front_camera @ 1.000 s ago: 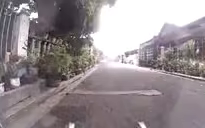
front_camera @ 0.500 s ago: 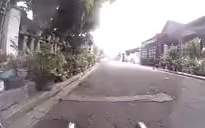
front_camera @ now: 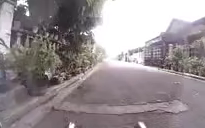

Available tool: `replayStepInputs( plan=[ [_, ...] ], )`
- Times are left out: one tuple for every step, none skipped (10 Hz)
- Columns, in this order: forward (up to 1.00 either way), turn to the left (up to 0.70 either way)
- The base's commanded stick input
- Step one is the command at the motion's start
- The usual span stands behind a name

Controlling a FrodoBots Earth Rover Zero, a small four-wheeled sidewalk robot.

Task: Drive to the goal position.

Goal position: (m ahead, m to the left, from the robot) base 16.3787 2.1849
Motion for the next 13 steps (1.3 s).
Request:
replayStepInputs(
  plan=[
    [0.70, 0.02],
    [0.70, 0.01],
    [0.70, 0.00],
    [0.70, 0.01],
    [0.70, 0.01],
    [0.70, 0.01],
    [0.70, 0.01],
    [0.70, 0.00],
    [0.70, 0.00],
    [0.70, 0.00],
    [0.70, 0.00],
    [0.70, 0.00],
    [0.70, 0.00]
  ],
)
